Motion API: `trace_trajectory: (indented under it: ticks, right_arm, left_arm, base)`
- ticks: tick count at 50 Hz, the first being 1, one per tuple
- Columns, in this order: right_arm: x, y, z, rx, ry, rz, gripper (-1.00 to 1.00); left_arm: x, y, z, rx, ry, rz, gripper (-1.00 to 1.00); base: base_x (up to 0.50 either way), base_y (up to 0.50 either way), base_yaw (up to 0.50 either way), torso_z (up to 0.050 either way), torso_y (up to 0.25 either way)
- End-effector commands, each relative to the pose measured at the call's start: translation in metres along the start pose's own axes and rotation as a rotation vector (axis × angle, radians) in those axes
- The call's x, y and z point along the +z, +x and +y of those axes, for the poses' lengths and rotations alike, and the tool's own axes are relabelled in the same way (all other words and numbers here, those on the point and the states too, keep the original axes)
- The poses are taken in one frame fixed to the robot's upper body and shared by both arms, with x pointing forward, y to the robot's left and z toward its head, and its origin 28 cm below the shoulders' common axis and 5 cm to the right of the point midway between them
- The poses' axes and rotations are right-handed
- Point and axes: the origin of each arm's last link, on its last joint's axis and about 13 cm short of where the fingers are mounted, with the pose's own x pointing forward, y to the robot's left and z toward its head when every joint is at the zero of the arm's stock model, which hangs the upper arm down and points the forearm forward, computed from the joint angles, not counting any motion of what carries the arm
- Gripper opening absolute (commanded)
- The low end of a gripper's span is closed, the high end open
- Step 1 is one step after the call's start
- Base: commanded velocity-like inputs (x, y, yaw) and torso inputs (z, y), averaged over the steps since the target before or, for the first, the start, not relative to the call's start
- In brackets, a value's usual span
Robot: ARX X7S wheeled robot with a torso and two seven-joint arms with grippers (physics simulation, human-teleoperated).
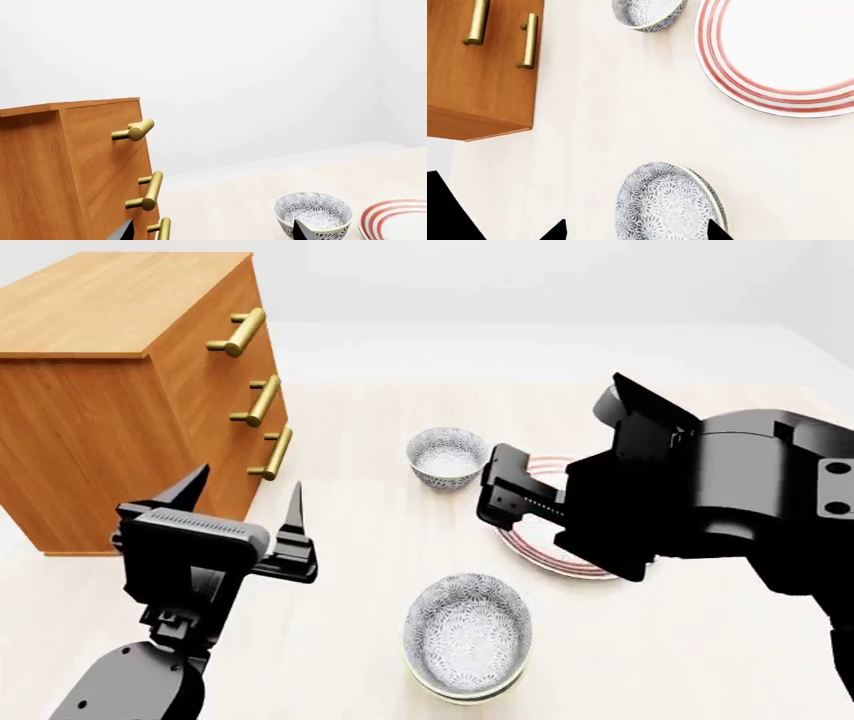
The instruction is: Stack the bowl in the middle on the bowl at the back.
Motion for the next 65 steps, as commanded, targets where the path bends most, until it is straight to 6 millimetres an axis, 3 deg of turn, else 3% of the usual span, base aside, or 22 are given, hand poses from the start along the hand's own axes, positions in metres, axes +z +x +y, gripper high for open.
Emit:
trace_trajectory:
  ticks: [1, 12, 23, 32, 45, 65]
  right_arm:
    - [-0.003, -0.009, -0.003, 0.014, -0.007, -0.045, 1.0]
    - [-0.016, -0.017, -0.016, -0.04, -0.128, -0.188, 1.0]
    - [-0.058, -0.029, -0.044, -0.137, -0.391, -0.472, 1.0]
    - [-0.086, -0.043, -0.067, -0.127, -0.467, -0.607, 1.0]
    - [-0.094, -0.063, -0.073, -0.133, -0.458, -0.702, 1.0]
    - [-0.092, -0.069, -0.071, -0.12, -0.478, -0.744, 1.0]
  left_arm:
    - [0.005, -0.001, -0.002, -0.009, 0.013, -0.01, 1.0]
    - [0.02, -0.007, -0.004, -0.041, 0.025, -0.023, 1.0]
    - [0.064, -0.03, 0.009, -0.15, 0.035, 0.031, 1.0]
    - [0.092, -0.039, 0.023, -0.132, 0.023, 0.077, 1.0]
    - [0.114, -0.041, 0.031, -0.113, 0.009, 0.062, 1.0]
    - [0.116, -0.043, 0.034, -0.107, 0.009, 0.061, 1.0]
  base:
    - [0.0, 0.0, 0.0, 0.0, 0.0]
    - [0.0, 0.0, 0.0, 0.0, 0.0]
    - [0.0, 0.0, 0.0, 0.0, 0.0]
    - [0.0, 0.0, 0.0, 0.0, 0.0]
    - [0.0, 0.0, 0.0, 0.0, 0.0]
    - [0.0, 0.0, 0.0, 0.0, 0.0]
